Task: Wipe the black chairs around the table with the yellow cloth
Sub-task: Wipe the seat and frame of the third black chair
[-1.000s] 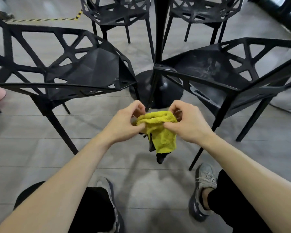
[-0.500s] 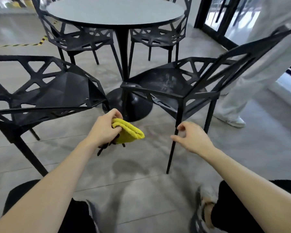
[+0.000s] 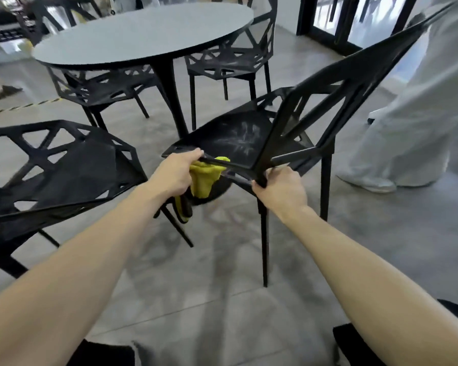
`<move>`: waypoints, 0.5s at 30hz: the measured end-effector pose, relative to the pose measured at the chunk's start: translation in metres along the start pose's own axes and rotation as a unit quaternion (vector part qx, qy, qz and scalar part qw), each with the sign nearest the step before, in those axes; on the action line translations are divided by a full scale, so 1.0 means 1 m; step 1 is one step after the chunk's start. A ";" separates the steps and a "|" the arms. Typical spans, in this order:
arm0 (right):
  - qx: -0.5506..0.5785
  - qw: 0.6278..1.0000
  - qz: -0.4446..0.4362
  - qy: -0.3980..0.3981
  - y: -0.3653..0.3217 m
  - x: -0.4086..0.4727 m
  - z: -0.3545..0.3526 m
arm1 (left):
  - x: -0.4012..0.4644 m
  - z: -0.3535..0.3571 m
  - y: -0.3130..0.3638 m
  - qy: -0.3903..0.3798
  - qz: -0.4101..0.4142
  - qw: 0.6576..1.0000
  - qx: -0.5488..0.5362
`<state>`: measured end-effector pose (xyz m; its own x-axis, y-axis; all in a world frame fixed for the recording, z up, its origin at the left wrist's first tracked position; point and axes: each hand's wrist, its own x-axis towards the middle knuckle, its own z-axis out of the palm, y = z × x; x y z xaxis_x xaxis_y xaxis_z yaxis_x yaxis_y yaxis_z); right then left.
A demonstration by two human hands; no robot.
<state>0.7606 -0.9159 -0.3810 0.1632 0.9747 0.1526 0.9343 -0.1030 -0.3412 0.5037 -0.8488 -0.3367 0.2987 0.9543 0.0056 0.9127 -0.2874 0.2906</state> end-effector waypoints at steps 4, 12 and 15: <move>-0.037 0.999 -0.013 0.017 0.026 -0.001 -0.007 | 0.012 0.017 0.024 0.024 0.028 0.997 -0.063; 0.022 0.981 0.174 0.082 0.126 0.004 -0.033 | 0.041 0.041 0.075 -0.088 0.061 0.994 -0.032; 0.076 0.970 0.226 0.051 0.138 -0.008 -0.026 | 0.038 0.049 0.099 -0.085 0.057 0.994 -0.023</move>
<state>0.8960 -0.9433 -0.4052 0.5830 0.8113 0.0434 0.7038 -0.4775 -0.5260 0.6191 -0.8449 -0.3542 0.4463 0.8868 -0.1197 0.8576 -0.3857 0.3401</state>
